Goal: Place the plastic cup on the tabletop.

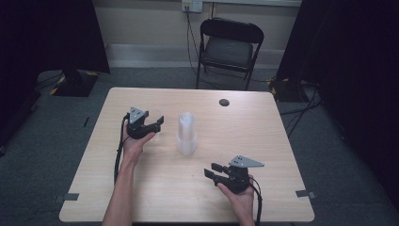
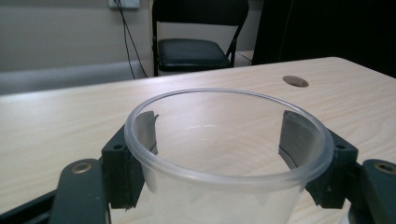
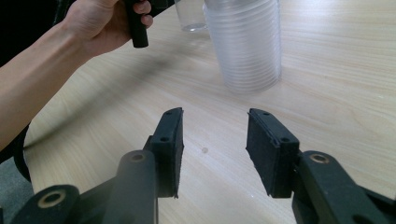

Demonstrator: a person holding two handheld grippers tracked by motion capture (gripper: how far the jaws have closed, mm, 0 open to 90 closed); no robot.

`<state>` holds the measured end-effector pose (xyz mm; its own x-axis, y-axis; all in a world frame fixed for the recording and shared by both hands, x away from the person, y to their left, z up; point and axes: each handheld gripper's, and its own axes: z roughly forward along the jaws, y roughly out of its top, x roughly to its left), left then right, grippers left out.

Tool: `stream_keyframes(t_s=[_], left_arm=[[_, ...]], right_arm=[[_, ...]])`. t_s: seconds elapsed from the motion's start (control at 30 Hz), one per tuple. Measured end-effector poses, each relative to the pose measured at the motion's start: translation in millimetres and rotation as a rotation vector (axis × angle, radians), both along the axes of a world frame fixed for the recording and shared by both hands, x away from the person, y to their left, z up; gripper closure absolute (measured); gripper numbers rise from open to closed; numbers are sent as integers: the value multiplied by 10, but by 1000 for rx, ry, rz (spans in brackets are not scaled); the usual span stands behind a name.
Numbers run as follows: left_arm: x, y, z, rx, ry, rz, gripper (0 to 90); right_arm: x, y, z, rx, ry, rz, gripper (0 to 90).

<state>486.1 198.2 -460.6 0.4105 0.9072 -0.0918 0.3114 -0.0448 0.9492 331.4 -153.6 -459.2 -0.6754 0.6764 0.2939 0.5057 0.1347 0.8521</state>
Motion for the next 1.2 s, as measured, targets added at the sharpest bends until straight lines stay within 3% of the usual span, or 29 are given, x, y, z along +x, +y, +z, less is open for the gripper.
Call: stream_keyframes(t_s=[0.37,0.57,0.7,0.77,0.87,1.2], left_arm=[[58,-6,-101,23,57,-7,223],[36,-2,-139,34,61,-20,233],[33,-3,-158,24,98,-28,223],[23,-9,-155,38,117,-36,208],[14,-17,-155,55,125,-39,187],[8,-13,-182,46,179,-56,156]], right_arm=[[8,10,-29,-6,3,1,557],[6,12,-31,-5,1,1,557],[3,14,-35,-6,2,2,556],[3,16,-38,-4,2,3,554],[4,18,-39,-2,2,3,551],[-3,-4,-35,7,-3,-2,548]])
